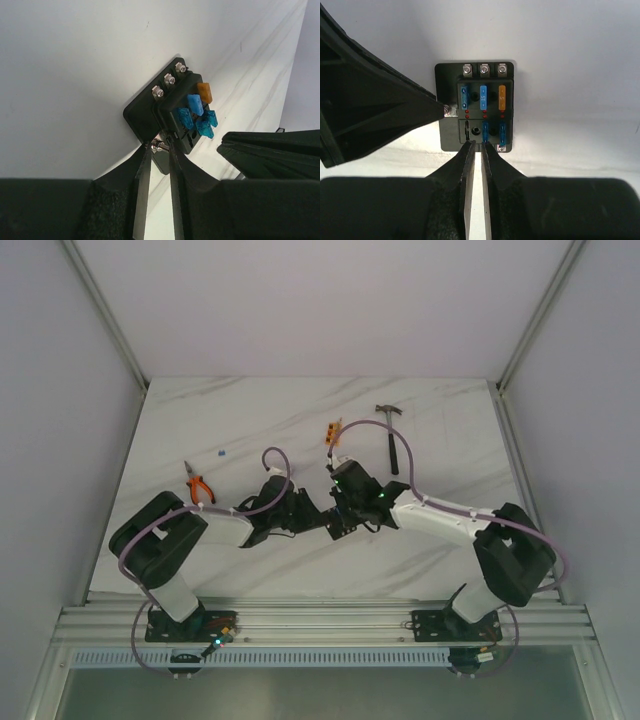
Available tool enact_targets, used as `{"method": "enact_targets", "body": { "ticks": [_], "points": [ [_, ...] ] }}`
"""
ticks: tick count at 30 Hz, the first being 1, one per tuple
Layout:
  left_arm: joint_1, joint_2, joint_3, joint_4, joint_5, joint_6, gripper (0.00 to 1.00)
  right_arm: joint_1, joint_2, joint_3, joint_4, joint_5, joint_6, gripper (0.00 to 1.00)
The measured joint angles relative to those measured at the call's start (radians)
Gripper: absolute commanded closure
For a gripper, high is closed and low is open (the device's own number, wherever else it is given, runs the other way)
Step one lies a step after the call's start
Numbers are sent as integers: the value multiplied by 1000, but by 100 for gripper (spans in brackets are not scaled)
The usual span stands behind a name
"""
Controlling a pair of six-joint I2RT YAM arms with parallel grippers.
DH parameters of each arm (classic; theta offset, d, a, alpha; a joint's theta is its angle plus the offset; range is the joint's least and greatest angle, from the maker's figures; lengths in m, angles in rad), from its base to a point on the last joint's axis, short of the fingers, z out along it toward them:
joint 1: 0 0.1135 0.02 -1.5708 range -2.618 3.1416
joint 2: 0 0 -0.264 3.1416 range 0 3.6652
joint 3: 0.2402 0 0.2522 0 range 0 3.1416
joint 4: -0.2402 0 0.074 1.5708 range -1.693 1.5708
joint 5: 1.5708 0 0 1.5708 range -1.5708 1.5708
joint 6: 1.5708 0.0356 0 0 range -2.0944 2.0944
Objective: Snap on the fuse box
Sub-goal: Install the fuse at the fuse box base.
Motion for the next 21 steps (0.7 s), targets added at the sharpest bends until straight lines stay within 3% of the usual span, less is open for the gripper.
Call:
{"method": "enact_targets", "body": {
  "ticks": [21],
  "points": [
    [-10, 5, 10, -9, 3, 2, 72, -7, 47, 34, -19, 0, -25, 81]
  ]
}}
